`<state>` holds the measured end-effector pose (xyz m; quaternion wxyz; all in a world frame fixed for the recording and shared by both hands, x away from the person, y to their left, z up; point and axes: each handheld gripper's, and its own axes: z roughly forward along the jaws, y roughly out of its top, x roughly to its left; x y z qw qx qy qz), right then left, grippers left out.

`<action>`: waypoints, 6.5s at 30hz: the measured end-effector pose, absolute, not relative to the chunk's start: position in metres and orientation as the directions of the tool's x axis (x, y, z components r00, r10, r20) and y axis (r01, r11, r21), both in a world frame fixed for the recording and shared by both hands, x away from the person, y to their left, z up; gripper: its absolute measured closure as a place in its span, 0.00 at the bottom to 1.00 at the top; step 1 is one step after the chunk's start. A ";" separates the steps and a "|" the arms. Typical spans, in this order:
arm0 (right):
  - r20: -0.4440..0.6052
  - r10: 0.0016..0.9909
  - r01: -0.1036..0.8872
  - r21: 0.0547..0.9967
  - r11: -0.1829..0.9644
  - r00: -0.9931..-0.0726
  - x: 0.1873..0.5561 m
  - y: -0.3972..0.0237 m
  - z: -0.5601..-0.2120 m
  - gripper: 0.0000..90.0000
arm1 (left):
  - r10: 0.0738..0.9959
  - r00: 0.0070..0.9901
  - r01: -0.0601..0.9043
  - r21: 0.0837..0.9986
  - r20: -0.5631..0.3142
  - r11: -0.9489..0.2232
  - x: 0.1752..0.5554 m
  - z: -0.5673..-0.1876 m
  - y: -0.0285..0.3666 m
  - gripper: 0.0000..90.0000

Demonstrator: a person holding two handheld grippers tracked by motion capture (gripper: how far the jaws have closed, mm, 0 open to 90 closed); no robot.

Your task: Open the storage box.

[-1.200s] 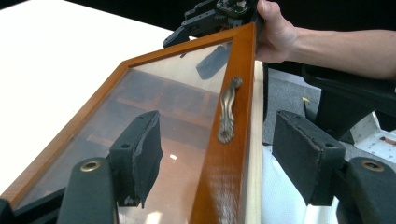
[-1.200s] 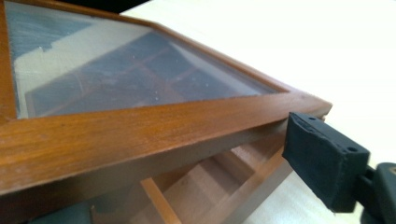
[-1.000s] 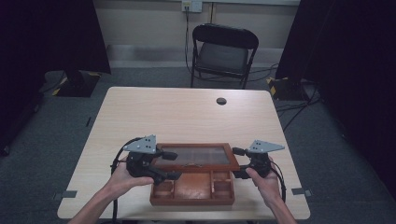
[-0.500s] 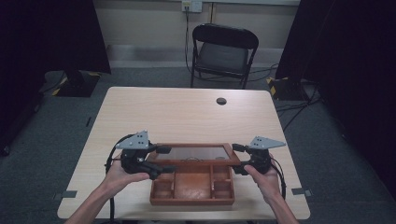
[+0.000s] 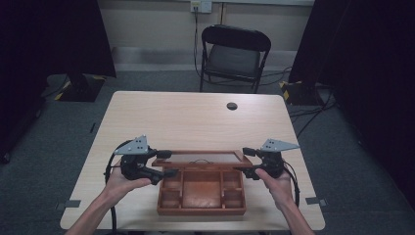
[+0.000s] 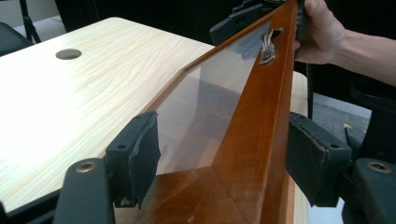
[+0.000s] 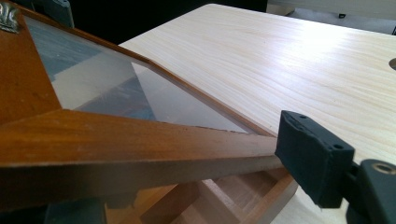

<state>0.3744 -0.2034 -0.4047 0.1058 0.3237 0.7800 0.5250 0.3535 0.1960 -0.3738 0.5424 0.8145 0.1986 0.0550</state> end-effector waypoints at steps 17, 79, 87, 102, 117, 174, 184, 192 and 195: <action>0.178 0.619 0.389 0.894 0.224 -0.765 0.381 -0.202 -0.399 0.30 | 0.450 0.881 0.292 0.919 -0.150 -0.266 0.370 -0.382 0.205 0.54; 0.192 0.607 0.356 0.920 0.162 -0.771 0.398 -0.195 -0.382 0.44 | 0.523 0.833 0.319 0.929 -0.180 -0.189 0.402 -0.393 0.216 0.57; 0.205 0.606 0.360 0.921 0.146 -0.769 0.404 -0.195 -0.382 0.44 | 0.531 0.832 0.318 0.925 -0.165 -0.211 0.406 -0.393 0.214 0.58; 0.232 0.603 0.379 0.917 0.126 -0.763 0.413 -0.199 -0.386 0.43 | 0.534 0.830 0.321 0.921 -0.161 -0.222 0.415 -0.393 0.211 0.57; 0.212 0.608 0.371 0.917 0.147 -0.765 0.429 -0.194 -0.381 0.45 | 0.553 0.819 0.321 0.921 -0.154 -0.219 0.429 -0.396 0.209 0.60; 0.208 0.635 0.430 0.877 0.216 -0.744 0.459 -0.178 -0.423 0.47 | 0.608 0.777 0.378 0.893 -0.163 -0.244 0.449 -0.432 0.203 0.60; 0.225 0.662 0.459 0.865 0.203 -0.715 0.460 -0.185 -0.437 0.47 | 0.621 0.766 0.405 0.876 -0.167 -0.264 0.453 -0.442 0.205 0.61; 0.229 0.685 0.481 0.853 0.201 -0.692 0.465 -0.186 -0.446 0.46 | 0.645 0.733 0.458 0.858 -0.216 -0.234 0.460 -0.453 0.210 0.61; 0.236 0.689 0.490 0.849 0.197 -0.685 0.466 -0.185 -0.448 0.45 | 0.649 0.727 0.464 0.856 -0.223 -0.226 0.461 -0.456 0.209 0.61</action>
